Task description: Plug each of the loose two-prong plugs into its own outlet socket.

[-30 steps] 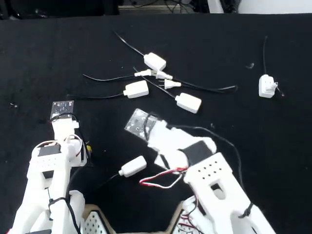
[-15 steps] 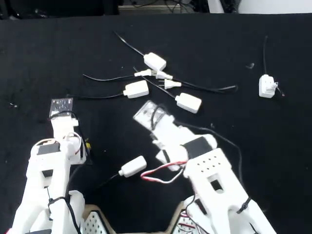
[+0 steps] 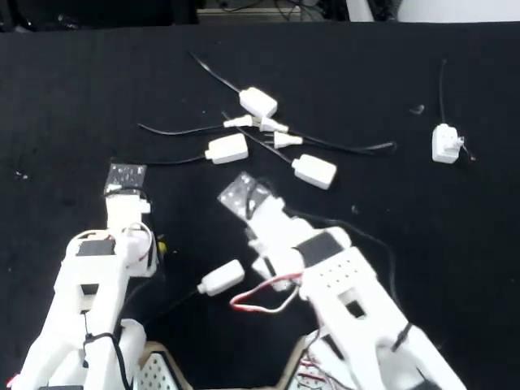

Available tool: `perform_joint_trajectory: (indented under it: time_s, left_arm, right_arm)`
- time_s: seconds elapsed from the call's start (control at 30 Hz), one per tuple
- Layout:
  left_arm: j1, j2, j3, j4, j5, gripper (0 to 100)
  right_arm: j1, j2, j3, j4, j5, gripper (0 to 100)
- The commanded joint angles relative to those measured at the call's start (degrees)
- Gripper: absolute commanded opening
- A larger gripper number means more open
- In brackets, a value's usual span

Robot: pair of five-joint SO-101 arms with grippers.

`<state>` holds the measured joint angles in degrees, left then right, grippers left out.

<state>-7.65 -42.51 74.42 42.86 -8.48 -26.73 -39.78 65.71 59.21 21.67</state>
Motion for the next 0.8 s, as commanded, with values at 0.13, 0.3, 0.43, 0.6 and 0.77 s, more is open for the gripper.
perform_joint_trajectory:
  time_s: [0.13, 0.3, 0.43, 0.6, 0.77]
  left_arm:
    - [0.3, -0.6, 0.0, -0.7, 0.4, 20]
    - [0.3, -0.6, 0.1, -0.6, 0.4, 20]
    - [0.3, -0.6, 0.1, -0.6, 0.4, 20]
    - [0.3, -0.6, 0.1, -0.6, 0.4, 20]
    - [0.3, -0.6, 0.1, -0.6, 0.4, 20]
  right_arm:
    - [-1.0, 16.5, -9.0, 1.0, 1.3, 1.3]
    - [-1.0, 21.8, -10.6, 1.1, 1.3, 11.2]
    - [-0.8, 21.5, -10.5, 1.1, 1.3, 6.0]
    - [-1.0, 21.8, -10.5, 1.0, 1.3, 5.9]
    - [-1.1, 21.8, -10.4, 0.4, 1.3, 9.1]
